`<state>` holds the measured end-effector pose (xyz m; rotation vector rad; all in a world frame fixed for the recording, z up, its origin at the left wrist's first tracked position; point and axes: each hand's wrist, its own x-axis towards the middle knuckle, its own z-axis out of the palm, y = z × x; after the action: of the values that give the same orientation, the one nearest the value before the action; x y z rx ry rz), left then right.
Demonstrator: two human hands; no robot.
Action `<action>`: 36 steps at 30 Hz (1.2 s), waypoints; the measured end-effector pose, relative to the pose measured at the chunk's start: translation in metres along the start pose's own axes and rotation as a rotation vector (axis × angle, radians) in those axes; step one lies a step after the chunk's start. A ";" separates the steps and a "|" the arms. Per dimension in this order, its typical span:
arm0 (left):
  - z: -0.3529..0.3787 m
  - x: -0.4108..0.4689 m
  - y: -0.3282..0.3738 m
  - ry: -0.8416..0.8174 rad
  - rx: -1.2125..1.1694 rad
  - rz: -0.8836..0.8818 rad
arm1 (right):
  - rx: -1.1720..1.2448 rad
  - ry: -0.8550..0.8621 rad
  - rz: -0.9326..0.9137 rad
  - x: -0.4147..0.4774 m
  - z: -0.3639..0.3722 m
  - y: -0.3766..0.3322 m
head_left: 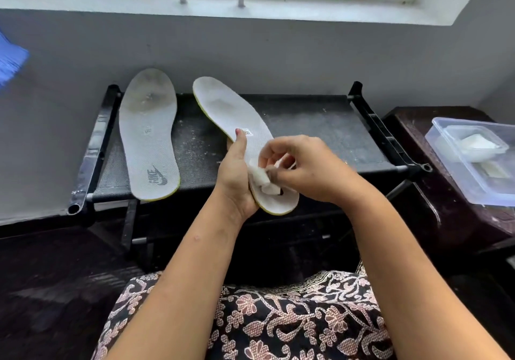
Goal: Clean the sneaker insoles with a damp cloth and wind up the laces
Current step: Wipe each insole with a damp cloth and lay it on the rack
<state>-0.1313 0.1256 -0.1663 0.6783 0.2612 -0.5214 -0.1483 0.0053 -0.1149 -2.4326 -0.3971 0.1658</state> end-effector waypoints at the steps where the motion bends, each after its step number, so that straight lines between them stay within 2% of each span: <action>1: 0.000 0.001 -0.002 0.018 0.002 -0.011 | -0.013 -0.048 0.005 0.000 0.001 0.000; 3: 0.001 0.001 -0.005 0.014 0.039 0.018 | -0.075 0.006 0.022 0.001 0.004 0.004; 6: 0.001 0.003 -0.006 -0.018 0.088 0.109 | -0.295 0.308 0.057 0.003 0.003 0.008; 8: 0.006 0.000 -0.005 -0.065 0.080 0.102 | -0.281 0.384 0.030 0.002 0.001 0.004; 10: 0.007 -0.001 -0.004 -0.105 0.065 0.085 | -0.182 0.326 -0.031 0.001 0.006 -0.003; 14: 0.003 0.002 -0.001 0.009 0.040 0.079 | -0.197 0.171 -0.050 0.002 0.020 -0.009; 18: -0.001 0.001 0.005 0.057 -0.078 0.001 | -0.078 -0.030 -0.079 -0.001 0.006 -0.013; 22: -0.008 0.006 0.007 0.072 -0.008 0.075 | -0.213 -0.174 -0.083 -0.005 -0.002 -0.020; 26: -0.007 0.008 0.010 0.078 -0.005 0.092 | -0.403 -0.079 0.017 -0.010 -0.010 -0.017; 28: -0.007 0.008 0.011 0.080 -0.006 0.102 | -0.493 0.068 0.076 -0.012 -0.013 -0.017; 31: -0.007 0.009 0.009 0.050 -0.015 0.108 | -0.534 0.266 0.054 -0.011 -0.017 -0.016; 33: -0.003 0.007 0.007 0.036 -0.030 0.117 | -0.393 0.216 -0.010 -0.010 -0.016 -0.018; 36: -0.002 0.005 0.007 0.087 -0.081 0.042 | -0.219 -0.042 -0.075 -0.007 -0.001 -0.024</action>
<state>-0.1232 0.1294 -0.1660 0.6274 0.3467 -0.4392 -0.1608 0.0205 -0.0988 -2.6277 -0.5501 0.1482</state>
